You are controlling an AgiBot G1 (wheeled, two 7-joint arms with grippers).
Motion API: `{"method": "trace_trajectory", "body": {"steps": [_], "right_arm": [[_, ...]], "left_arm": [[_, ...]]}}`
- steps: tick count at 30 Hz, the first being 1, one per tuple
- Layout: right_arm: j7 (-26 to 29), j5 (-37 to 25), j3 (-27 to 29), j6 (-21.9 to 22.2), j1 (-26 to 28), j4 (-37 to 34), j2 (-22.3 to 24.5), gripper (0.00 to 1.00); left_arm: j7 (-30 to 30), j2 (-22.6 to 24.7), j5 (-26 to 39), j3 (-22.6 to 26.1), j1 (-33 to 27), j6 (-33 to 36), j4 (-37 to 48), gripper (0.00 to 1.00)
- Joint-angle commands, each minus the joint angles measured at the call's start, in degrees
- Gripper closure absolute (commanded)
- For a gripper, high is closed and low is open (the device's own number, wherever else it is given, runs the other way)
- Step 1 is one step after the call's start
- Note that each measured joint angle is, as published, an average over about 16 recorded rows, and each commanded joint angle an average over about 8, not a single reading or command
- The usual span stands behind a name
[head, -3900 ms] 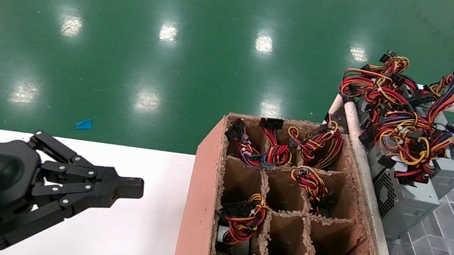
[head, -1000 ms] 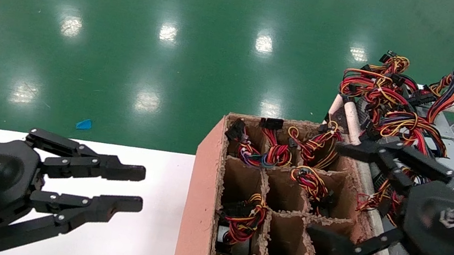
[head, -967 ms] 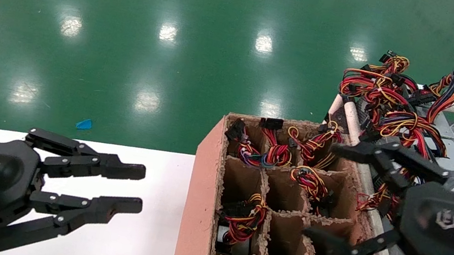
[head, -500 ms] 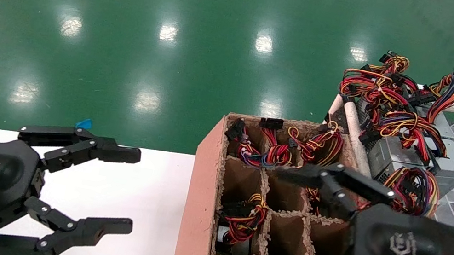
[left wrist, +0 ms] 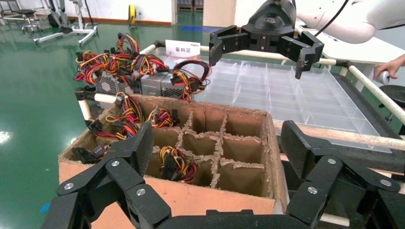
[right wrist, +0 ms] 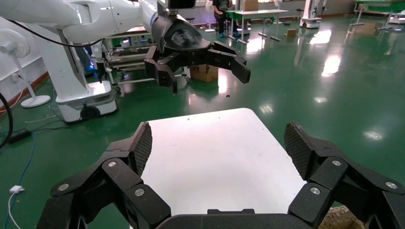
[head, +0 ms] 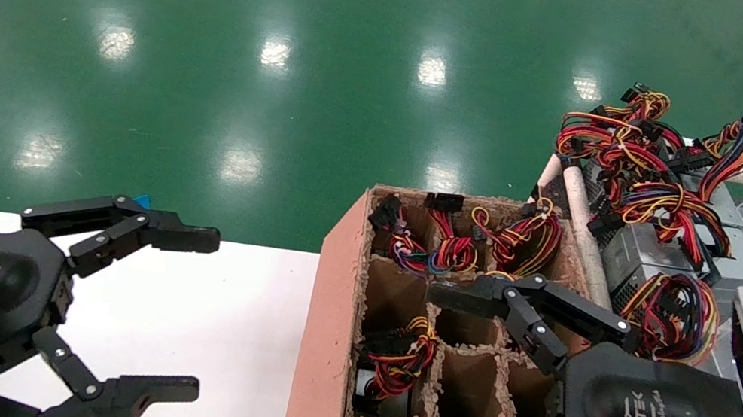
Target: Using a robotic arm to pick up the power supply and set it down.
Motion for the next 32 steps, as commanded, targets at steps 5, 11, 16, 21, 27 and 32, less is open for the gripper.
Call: {"method": "trace_trajectory", "body": {"steps": [5,11,16,21,27,32], "right_arm": [[-0.2,-0.2,0.2,0.0,0.0,-0.2,0.2,0.0],[-0.2,-0.4,0.3,0.0,0.1,-0.2,0.3,0.0],[-0.3,-0.4,0.3,0.0,0.1,-0.3,0.3,0.0],[-0.3,-0.5,0.4,0.0,0.1,-0.3,0.3,0.0],[-0.3,-0.5,0.4,0.0,0.1,-0.3,0.3,0.0],[-0.3,-0.5,0.4,0.0,0.1,-0.3,0.4,0.0]], "left_arm": [[0.0,0.0,0.0,0.0,0.0,0.0,0.0,0.0],[0.0,0.0,0.0,0.0,0.0,0.0,0.0,0.0],[0.0,0.0,0.0,0.0,0.0,0.0,0.0,0.0],[0.0,0.0,0.0,0.0,0.0,0.0,0.0,0.0],[0.0,0.0,0.0,0.0,0.0,0.0,0.0,0.0],[0.0,0.0,0.0,0.0,0.0,0.0,0.0,0.0]]}}
